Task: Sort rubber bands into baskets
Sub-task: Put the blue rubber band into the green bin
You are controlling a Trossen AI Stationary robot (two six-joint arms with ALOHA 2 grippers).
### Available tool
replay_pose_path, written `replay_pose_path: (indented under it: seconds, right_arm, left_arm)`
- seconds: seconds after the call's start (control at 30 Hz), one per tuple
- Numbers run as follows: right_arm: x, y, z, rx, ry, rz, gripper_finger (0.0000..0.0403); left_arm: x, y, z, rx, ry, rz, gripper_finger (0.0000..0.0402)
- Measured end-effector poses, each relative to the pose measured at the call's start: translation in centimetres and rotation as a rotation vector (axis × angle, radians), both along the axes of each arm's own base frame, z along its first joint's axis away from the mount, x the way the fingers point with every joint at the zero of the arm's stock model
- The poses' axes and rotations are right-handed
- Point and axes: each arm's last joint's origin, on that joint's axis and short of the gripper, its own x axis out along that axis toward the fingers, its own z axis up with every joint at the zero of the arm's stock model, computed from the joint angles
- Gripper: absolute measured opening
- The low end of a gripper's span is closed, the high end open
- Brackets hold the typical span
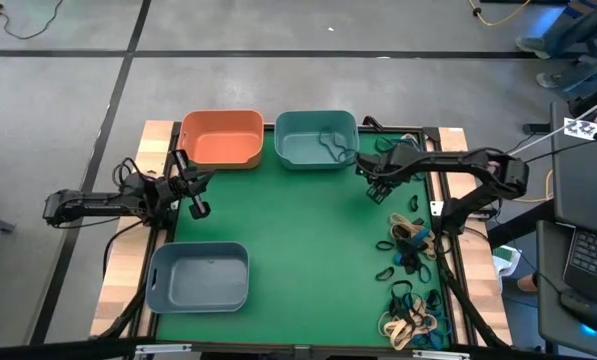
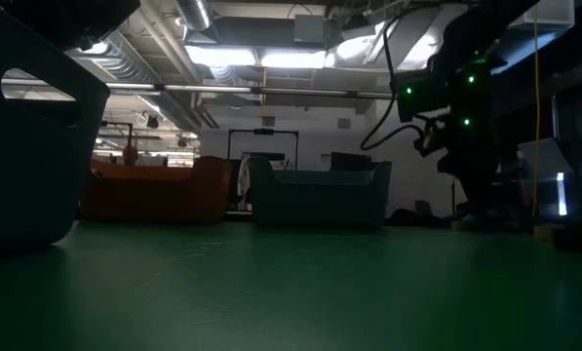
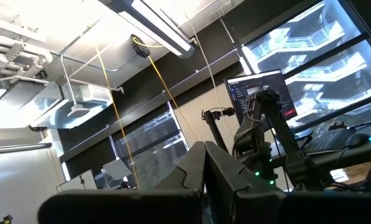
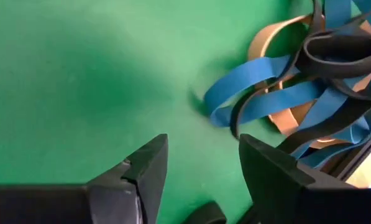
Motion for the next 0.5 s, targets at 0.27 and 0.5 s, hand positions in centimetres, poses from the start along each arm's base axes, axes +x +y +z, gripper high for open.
replay_pose_path:
  seconds: [0.27,0.5]
  right_arm:
    - [-0.6,-1.7,-0.9,0.031,-0.077,-0.06,0.0198]
    - [-1.4,-2.6,-1.8,0.053,-0.118,-0.114,0.0198]
  left_arm:
    - [0.0,0.0,0.0,0.0,0.0,0.0,0.0004]
    - [0.0,0.0,0.0,0.001,0.0,0.001,0.0004]
